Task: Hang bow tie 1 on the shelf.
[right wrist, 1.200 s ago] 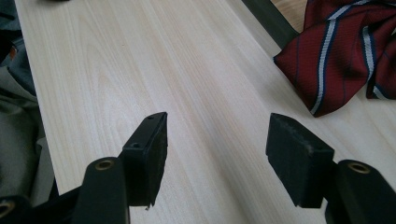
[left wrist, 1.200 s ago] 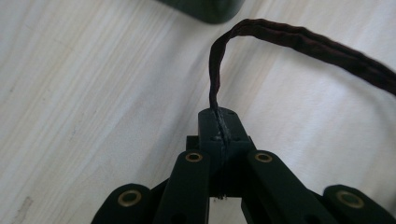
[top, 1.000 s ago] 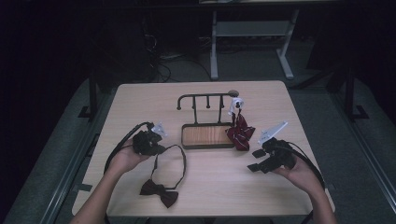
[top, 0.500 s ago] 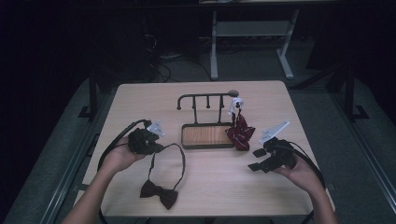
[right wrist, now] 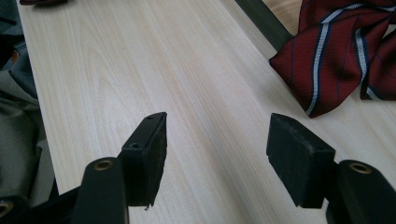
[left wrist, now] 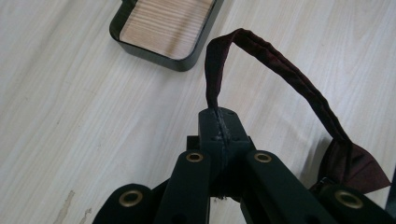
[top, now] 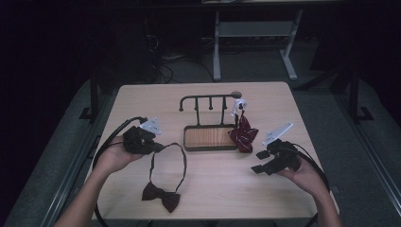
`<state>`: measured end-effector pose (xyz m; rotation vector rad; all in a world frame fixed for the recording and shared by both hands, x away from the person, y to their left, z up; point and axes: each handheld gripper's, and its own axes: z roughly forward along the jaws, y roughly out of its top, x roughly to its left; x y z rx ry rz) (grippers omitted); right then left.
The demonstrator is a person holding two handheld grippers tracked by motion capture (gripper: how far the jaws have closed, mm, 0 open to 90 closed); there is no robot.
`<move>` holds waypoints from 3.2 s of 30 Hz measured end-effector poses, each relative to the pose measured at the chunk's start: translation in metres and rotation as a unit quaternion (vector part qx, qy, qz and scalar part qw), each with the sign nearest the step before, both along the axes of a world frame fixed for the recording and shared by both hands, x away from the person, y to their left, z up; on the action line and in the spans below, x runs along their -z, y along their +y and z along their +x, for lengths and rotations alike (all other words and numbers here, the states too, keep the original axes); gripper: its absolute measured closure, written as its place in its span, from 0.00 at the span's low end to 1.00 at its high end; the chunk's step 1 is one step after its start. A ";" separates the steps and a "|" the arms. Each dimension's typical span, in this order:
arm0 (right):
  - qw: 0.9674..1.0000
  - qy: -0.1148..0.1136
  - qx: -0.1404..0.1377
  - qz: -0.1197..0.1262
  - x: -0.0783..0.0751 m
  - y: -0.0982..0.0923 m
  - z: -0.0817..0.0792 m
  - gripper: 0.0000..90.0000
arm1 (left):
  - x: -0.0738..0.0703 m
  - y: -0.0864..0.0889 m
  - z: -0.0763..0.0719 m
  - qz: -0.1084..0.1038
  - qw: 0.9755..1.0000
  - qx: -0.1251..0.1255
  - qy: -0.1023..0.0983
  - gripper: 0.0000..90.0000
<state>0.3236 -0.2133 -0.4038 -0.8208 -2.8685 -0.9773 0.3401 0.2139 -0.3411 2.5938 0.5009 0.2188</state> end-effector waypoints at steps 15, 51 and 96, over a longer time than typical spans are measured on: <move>1.000 -0.002 0.000 -0.002 0.000 0.001 0.000 0.42 | -0.032 0.004 -0.007 -0.020 0.999 0.011 -0.024 1.00; 1.000 -0.003 0.000 0.003 0.000 -0.002 0.002 0.41 | -0.069 0.000 0.012 -0.034 0.999 0.018 -0.022 1.00; 1.000 -0.003 0.005 0.011 -0.001 -0.012 0.000 0.39 | -0.101 -0.018 0.063 -0.024 1.000 0.004 -0.017 1.00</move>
